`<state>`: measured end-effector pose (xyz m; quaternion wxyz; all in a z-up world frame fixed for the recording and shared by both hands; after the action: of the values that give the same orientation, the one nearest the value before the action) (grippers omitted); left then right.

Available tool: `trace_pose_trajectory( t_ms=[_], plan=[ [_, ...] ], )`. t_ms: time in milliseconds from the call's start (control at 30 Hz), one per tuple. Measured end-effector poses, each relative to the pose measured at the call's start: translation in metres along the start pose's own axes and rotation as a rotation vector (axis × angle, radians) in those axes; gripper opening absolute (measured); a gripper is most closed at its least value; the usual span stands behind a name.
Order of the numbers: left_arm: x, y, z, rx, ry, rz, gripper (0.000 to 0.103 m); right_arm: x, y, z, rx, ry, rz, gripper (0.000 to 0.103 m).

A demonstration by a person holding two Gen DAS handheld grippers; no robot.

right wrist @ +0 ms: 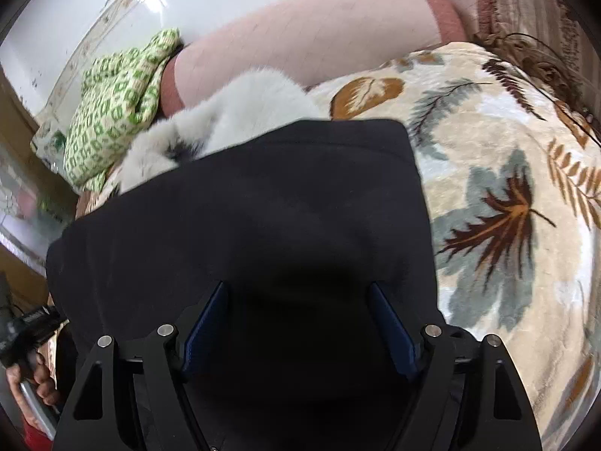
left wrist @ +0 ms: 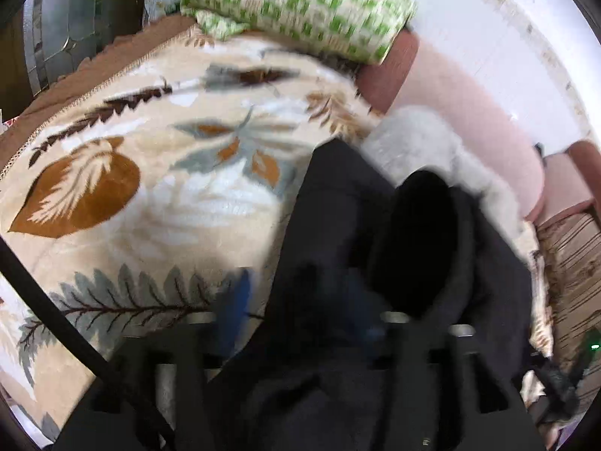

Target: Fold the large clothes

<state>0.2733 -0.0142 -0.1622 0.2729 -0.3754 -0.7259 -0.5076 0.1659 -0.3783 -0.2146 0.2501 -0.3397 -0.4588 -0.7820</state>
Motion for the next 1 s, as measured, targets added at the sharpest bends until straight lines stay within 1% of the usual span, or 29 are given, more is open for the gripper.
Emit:
trace_pose_trajectory(
  t_ms=[33, 67, 100, 133, 167, 200, 267, 300, 333, 367, 400, 433, 467, 500, 533, 567, 633, 667, 700, 733, 767, 800, 867, 900, 967, 1000],
  plan=[
    [0.008, 0.003, -0.005, -0.008, -0.016, -0.031, 0.064, -0.001, -0.001, 0.004, 0.021, -0.008, -0.002, 0.082],
    [0.013, 0.005, -0.012, -0.023, -0.032, -0.046, 0.070, -0.001, -0.002, 0.010, 0.048, -0.018, -0.008, 0.082],
    [0.016, 0.008, -0.020, -0.047, -0.053, -0.057, 0.073, -0.001, -0.003, 0.014, 0.067, -0.024, -0.014, 0.083],
    [0.018, 0.010, -0.032, -0.085, -0.072, -0.066, 0.079, -0.002, -0.005, 0.018, 0.088, -0.033, -0.019, 0.082],
    [0.015, 0.010, -0.041, -0.113, -0.071, -0.063, 0.083, -0.002, -0.006, 0.021, 0.107, -0.043, -0.020, 0.082],
    [0.010, 0.010, -0.050, -0.142, -0.064, -0.049, 0.083, -0.003, -0.006, 0.023, 0.115, -0.048, -0.023, 0.082],
    [-0.011, 0.004, -0.068, -0.227, -0.044, 0.009, 0.081, -0.002, -0.006, 0.024, 0.118, -0.049, -0.029, 0.082],
    [-0.021, 0.000, -0.073, -0.261, -0.016, 0.031, 0.075, -0.002, -0.005, 0.024, 0.119, -0.046, -0.031, 0.082],
    [-0.029, -0.003, -0.075, -0.284, 0.023, 0.051, 0.046, 0.000, -0.004, 0.025, 0.122, -0.041, -0.036, 0.082],
    [-0.036, -0.006, -0.075, -0.287, 0.038, 0.076, 0.021, 0.002, -0.003, 0.025, 0.125, -0.037, -0.043, 0.082],
    [-0.041, -0.007, -0.072, -0.271, 0.071, 0.089, 0.017, 0.004, -0.002, 0.026, 0.128, -0.033, -0.050, 0.082],
    [-0.041, -0.007, -0.068, -0.262, 0.115, 0.077, 0.011, 0.009, 0.000, 0.029, 0.130, -0.027, -0.065, 0.082],
    [-0.041, -0.006, -0.063, -0.257, 0.158, 0.069, 0.004, 0.017, 0.004, 0.031, 0.130, -0.017, -0.100, 0.082],
    [-0.044, -0.006, -0.055, -0.249, 0.202, 0.070, 0.003, 0.023, 0.006, 0.033, 0.130, -0.011, -0.128, 0.082],
    [-0.050, -0.005, -0.046, -0.237, 0.237, 0.081, 0.003, 0.031, 0.009, 0.036, 0.133, -0.004, -0.164, 0.082],
    [-0.057, -0.006, -0.035, -0.215, 0.254, 0.101, 0.003, 0.037, 0.011, 0.041, 0.140, 0.006, -0.191, 0.081],
    [-0.064, -0.008, -0.023, -0.193, 0.241, 0.122, 0.003, 0.039, 0.011, 0.052, 0.157, 0.026, -0.207, 0.079],
    [-0.064, -0.009, -0.022, -0.201, 0.231, 0.113, 0.003, 0.034, 0.009, 0.057, 0.165, 0.041, -0.188, 0.074],
    [-0.063, -0.010, -0.024, -0.214, 0.233, 0.099, 0.003, 0.028, 0.006, 0.060, 0.168, 0.056, -0.158, 0.065],
    [-0.060, -0.010, -0.026, -0.236, 0.245, 0.082, 0.004, 0.019, 0.003, 0.063, 0.167, 0.066, -0.121, 0.060],
    [-0.059, -0.010, -0.027, -0.249, 0.260, 0.074, 0.007, 0.011, -0.001, 0.064, 0.163, 0.064, -0.090, 0.055],
    [-0.058, -0.011, -0.027, -0.254, 0.277, 0.070, 0.010, 0.001, -0.004, 0.063, 0.162, 0.048, -0.058, 0.055],
    [-0.054, -0.009, -0.023, -0.229, 0.291, 0.069, 0.019, -0.013, -0.007, 0.062, 0.178, 0.024, -0.018, 0.055],
    [-0.051, -0.009, -0.022, -0.212, 0.287, 0.069, 0.022, -0.016, -0.008, 0.061, 0.187, 0.017, -0.009, 0.055],
    [-0.038, -0.009, -0.019, -0.180, 0.263, 0.061, 0.036, -0.018, -0.008, 0.062, 0.196, 0.010, -0.006, 0.056],
    [-0.030, -0.010, -0.019, -0.174, 0.247, 0.049, 0.041, -0.015, -0.007, 0.061, 0.190, 0.013, -0.015, 0.056]
  ],
)
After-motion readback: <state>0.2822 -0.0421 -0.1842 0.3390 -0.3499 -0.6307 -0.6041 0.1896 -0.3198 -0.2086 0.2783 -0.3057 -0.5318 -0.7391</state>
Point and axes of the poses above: each gripper's, at about its wrist camera, not at the fingertips, and x roughly against the way its jaws point, z to its left, y to its top, the point moved 7 cm from there along -x, roughly the way its jaws point, and after that the axes turned 1 degree about x, right-handed, at the moved point
